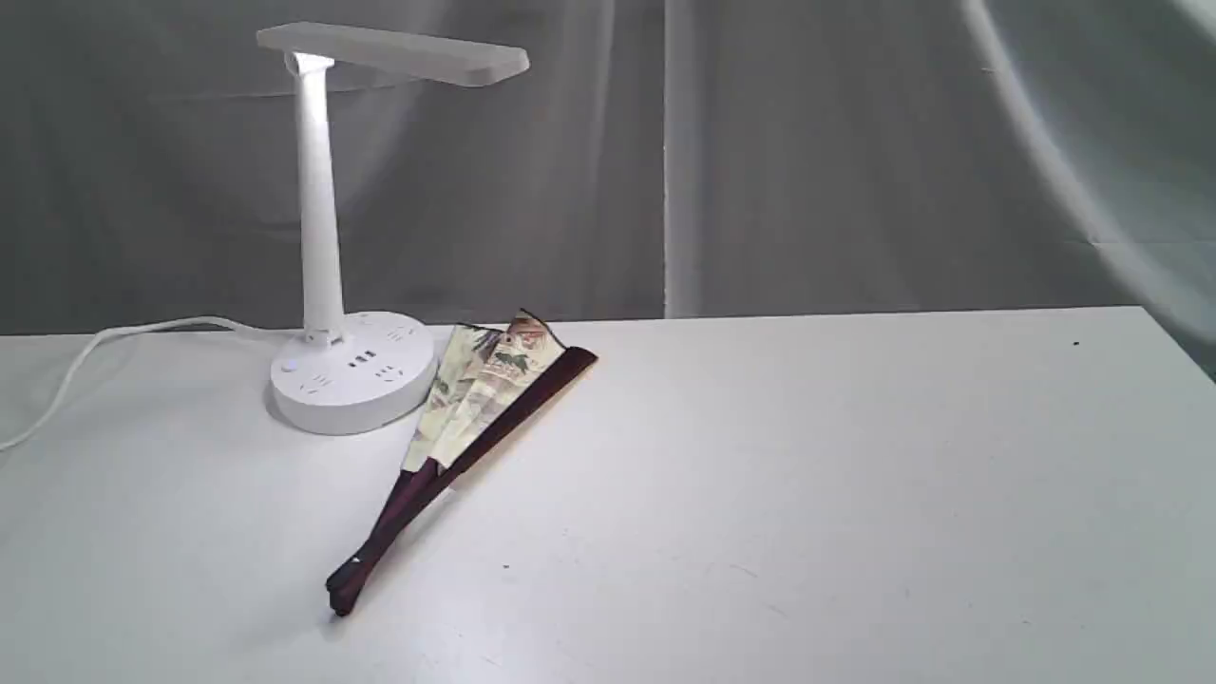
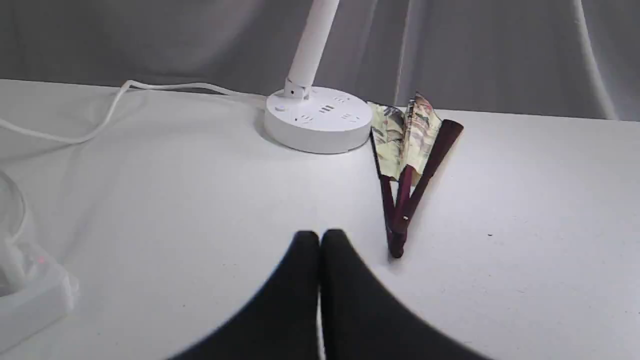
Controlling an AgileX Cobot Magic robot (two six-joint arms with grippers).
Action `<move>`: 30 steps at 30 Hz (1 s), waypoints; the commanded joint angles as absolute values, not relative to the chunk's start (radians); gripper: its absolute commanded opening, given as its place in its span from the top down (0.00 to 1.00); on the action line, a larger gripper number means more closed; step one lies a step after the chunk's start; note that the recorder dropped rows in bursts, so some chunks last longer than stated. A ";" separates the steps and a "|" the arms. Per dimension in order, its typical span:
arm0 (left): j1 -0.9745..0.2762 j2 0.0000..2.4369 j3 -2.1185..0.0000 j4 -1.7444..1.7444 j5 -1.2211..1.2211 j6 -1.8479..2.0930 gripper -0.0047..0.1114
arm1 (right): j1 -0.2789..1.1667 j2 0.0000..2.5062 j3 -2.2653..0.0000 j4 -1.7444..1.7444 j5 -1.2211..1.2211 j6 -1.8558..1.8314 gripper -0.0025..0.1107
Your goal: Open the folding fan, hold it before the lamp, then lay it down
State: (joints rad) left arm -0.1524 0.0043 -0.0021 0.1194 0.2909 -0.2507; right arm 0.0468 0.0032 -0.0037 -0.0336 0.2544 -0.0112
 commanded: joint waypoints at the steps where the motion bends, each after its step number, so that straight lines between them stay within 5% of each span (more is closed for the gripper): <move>1: -0.150 0.000 0.000 0.115 0.288 -0.252 0.96 | 0.048 0.000 0.000 -0.036 0.250 -0.010 0.98; 30: -0.150 0.000 0.000 0.115 0.288 -0.252 0.96 | 0.048 0.000 0.000 0.324 0.129 -0.016 0.98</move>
State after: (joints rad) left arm -0.1524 0.0043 -0.0021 0.1194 0.2909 -0.2507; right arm 0.0468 0.0032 -0.0037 0.3153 0.1525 -0.0149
